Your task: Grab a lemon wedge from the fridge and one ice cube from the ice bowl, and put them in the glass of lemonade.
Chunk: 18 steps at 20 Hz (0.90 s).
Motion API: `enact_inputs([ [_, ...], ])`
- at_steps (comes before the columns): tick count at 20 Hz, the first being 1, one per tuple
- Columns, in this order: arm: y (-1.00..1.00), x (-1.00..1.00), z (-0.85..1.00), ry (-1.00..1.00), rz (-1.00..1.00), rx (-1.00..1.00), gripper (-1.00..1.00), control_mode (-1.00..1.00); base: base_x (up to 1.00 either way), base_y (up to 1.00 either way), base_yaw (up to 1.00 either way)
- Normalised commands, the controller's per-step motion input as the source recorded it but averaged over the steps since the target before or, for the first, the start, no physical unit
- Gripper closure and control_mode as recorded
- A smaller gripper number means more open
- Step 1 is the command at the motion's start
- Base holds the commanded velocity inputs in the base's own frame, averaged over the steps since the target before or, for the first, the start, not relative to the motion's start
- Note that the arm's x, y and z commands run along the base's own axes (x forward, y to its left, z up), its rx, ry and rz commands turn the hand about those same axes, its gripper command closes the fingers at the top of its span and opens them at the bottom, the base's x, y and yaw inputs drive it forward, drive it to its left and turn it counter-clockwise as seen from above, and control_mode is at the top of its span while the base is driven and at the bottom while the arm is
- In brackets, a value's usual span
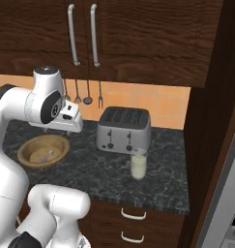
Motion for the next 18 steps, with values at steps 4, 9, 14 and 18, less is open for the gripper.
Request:
enact_inputs([
  [4,0.01,0.24,-0.16,0.01,-0.01,0.0,-1.0,-1.0,0.3,0.0,-0.04],
  [9,0.43,0.38,-0.49,0.0,0.01,0.0,-1.0,-1.0,0.0,0.0,0.0],
  [14,0.63,0.22,-0.47,0.09,0.08,0.0,-1.0,-1.0,0.0,0.0,0.0],
  [18,0.97,0.22,-0.59,0.12,0.01,-0.14,-1.0,-1.0,0.0,0.0,0.0],
])
